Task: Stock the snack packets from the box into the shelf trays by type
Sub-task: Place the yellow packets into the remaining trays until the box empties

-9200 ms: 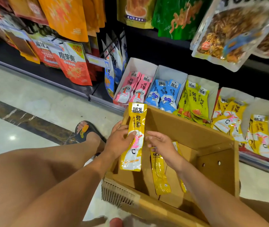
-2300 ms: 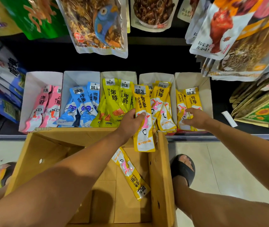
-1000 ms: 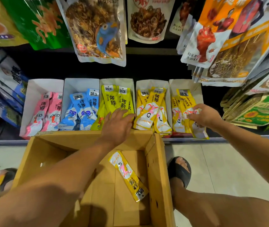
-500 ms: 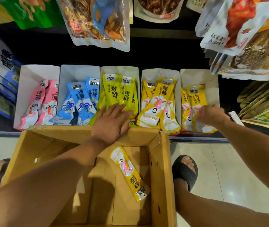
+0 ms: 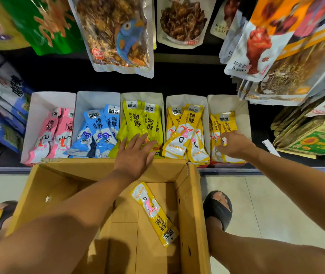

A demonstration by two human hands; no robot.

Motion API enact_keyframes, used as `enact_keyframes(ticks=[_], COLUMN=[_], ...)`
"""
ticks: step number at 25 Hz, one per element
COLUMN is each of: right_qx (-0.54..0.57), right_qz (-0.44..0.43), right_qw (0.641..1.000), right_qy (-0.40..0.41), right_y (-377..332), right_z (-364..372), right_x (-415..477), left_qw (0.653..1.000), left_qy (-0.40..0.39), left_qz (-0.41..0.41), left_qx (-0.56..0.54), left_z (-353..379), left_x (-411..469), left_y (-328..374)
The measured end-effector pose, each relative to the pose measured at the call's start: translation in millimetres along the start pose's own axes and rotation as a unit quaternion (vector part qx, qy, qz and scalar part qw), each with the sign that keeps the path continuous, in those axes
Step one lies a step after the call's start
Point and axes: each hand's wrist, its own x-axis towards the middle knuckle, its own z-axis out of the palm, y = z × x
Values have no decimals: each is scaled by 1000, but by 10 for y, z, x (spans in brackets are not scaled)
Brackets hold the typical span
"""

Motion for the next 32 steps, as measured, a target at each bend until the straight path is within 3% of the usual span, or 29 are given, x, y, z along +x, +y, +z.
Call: enact_keyframes(ticks=[9,11,13,15,18,24,32], right_qx=[-19,-26,-31,-63,-95,73,52], right_qz=[-207,-264,-280,-251,-180,27,58], right_qw=[977,964,955,947,947,975,971], right_qy=[39,-3,-96,-189,-248,-210,-225], right_y=[-1227,-1520,-1739,-1890,-1936,-1853,-1765], right_z=[-191,-43,278,689,1382,2547,2971], right_x=[-1105,-1269,-1296,-1235,-1078,-1080,-1085], left_qw=[998,997,996,995,997,998,998], left_qy=[-51,-54,-70,-78,-58,-7,28], left_qz=[-48,-59,-60,-51,-41,-15,-17], left_qx=[-10,5,15,26,36,63,54], left_z=[-263,-255,-242,-217,-163,47,166], left_x=[-726,-872,-972,-1010,-1018,-1052,-1040], left_y=[-398,-546,-653,-698,-713,-782,-777])
